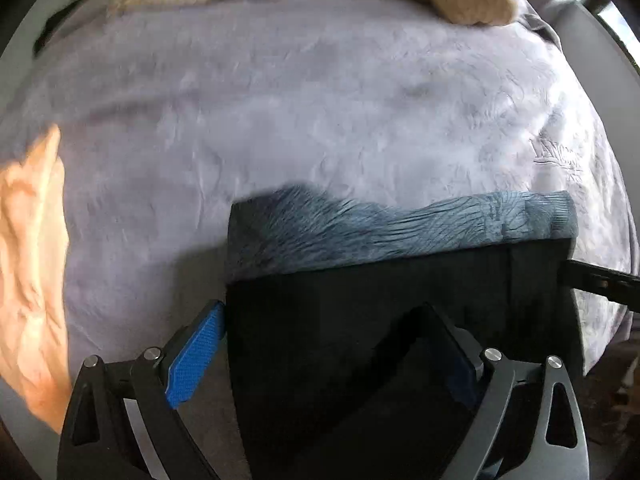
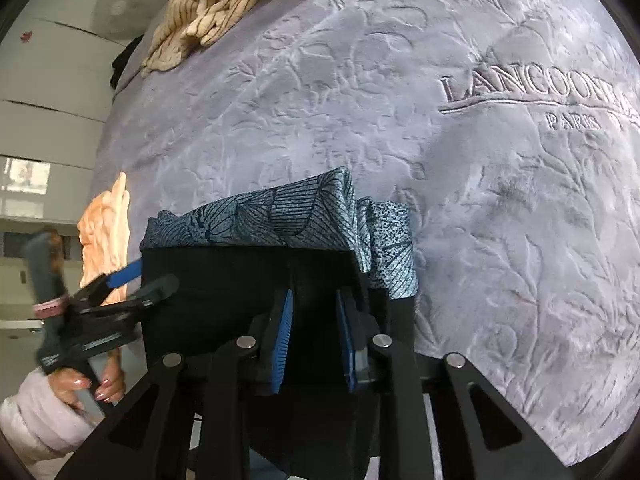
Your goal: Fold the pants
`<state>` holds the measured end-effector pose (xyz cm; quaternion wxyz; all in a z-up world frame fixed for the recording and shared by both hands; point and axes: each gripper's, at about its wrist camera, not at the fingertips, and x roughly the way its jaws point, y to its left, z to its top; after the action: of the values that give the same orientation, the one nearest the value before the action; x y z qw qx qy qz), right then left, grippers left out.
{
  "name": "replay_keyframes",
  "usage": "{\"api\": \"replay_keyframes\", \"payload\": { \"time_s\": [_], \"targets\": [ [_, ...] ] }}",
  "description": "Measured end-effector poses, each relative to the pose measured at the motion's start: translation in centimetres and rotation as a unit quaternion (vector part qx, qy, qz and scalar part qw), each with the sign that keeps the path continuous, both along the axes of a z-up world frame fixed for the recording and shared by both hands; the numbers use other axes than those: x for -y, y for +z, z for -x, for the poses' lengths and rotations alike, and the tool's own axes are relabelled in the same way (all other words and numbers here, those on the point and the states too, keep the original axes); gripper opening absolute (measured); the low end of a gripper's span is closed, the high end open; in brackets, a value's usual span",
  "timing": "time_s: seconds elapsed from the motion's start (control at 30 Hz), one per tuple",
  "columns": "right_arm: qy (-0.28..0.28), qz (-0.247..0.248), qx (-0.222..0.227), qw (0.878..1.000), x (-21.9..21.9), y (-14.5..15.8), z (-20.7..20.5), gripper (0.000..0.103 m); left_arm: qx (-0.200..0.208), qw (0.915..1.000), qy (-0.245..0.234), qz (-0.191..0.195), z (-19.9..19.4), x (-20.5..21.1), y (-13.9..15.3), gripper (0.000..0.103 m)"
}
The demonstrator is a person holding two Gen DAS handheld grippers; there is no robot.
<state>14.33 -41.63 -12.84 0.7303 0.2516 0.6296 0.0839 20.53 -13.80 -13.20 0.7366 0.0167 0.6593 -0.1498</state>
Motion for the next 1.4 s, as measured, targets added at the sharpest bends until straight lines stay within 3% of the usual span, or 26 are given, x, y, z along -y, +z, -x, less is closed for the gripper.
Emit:
{"api": "replay_keyframes", "payload": {
  "time_s": [0.07,0.23,0.33,0.4,0.67,0.87,1.13,1.2,1.4],
  "targets": [
    [0.000,-0.004,-0.001,1.000,0.4,0.2,0.3,0.022,-0.017,0.9994,0.028,0.010,-0.2,-0.9,0.0,0.097],
    [-0.015,0.039,-0.024,0.999,1.4,0.6,1.4,0.027,0.017,0.9987,0.017,-0.046,1.1,-0.1,2.0,0.097],
    [-0.023,0.004,-0.035,0.999,2.3,0.6,2.5,0.036,0.032,0.9968,0.025,-0.069,2.3,0.7,3.5,0.097],
    [-0.010,0.007,-0.034,0.999,2.3,1.0,3.4,0.046,0.041,0.9953,0.042,-0.076,3.3,1.1,4.4,0.097],
    [0.071,0.025,-0.028,0.997,0.8,2.4,4.8,0.059,0.057,0.9901,0.082,-0.099,7.4,4.1,6.0,0.097],
    [0.087,0.044,-0.008,0.995,-0.9,4.2,5.7,0.080,0.064,0.9901,0.061,-0.109,8.9,4.9,6.7,0.102],
    [0.060,0.092,0.010,0.994,-4.7,5.0,7.3,0.089,0.069,0.9917,0.025,-0.105,9.9,3.0,6.7,0.102],
    [0.048,0.118,0.023,0.992,-5.8,5.3,7.9,0.103,0.074,0.9910,0.017,-0.110,10.3,2.5,6.7,0.102],
    [0.019,0.158,0.032,0.987,-7.7,6.1,8.9,0.103,0.070,0.9903,0.001,-0.120,10.6,1.3,6.6,0.102]
  ]
}}
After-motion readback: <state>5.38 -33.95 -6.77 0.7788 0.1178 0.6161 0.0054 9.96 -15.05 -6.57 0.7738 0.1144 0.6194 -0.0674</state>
